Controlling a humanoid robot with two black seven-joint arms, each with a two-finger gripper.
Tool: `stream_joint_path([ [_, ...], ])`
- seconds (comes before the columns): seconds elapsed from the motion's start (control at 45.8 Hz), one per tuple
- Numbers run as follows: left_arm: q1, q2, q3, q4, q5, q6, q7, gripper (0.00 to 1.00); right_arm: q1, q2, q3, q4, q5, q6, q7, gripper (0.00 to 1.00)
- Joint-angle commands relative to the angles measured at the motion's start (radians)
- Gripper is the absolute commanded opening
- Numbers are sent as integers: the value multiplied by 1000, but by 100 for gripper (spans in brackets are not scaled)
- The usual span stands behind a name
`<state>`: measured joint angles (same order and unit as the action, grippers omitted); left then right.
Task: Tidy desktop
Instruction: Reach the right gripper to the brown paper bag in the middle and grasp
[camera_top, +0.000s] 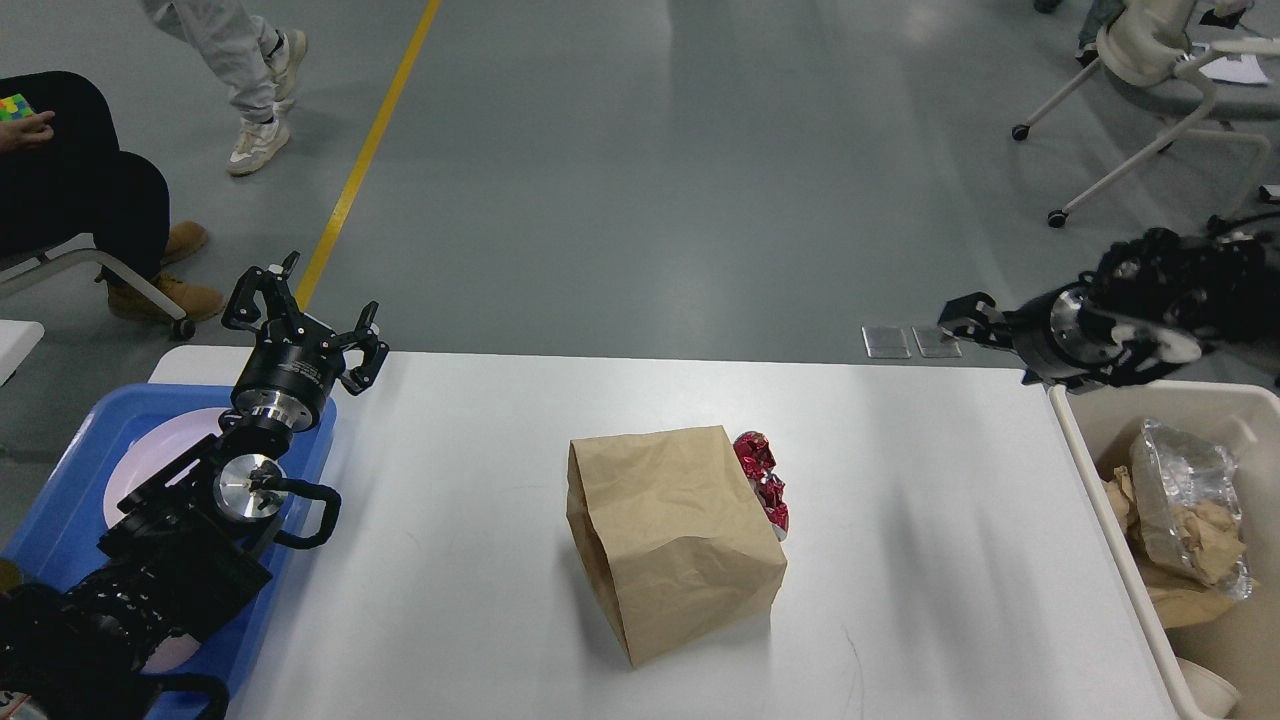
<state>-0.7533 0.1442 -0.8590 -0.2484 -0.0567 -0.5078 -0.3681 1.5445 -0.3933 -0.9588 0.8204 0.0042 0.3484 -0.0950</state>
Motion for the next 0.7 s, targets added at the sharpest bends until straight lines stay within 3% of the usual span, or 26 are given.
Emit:
stream_joint_path([
  [0.0, -1, 0, 0, 0, 0, 0, 0, 97, 136, 39, -12, 63, 17, 214, 1, 100],
  [0.131, 0, 0, 0, 0, 0, 0, 0, 97, 267, 74, -12, 164, 17, 366, 3, 100],
  [0.328, 0, 0, 0, 0, 0, 0, 0, 97, 437, 82, -31, 353, 17, 449, 3, 100],
  [0.437, -1, 0, 0, 0, 0, 0, 0, 97, 407, 103, -37, 344, 17, 435, 1, 100],
  [0.677, 0, 0, 0, 0, 0, 0, 0, 97, 145, 137, -32, 249, 20, 333, 0, 100],
])
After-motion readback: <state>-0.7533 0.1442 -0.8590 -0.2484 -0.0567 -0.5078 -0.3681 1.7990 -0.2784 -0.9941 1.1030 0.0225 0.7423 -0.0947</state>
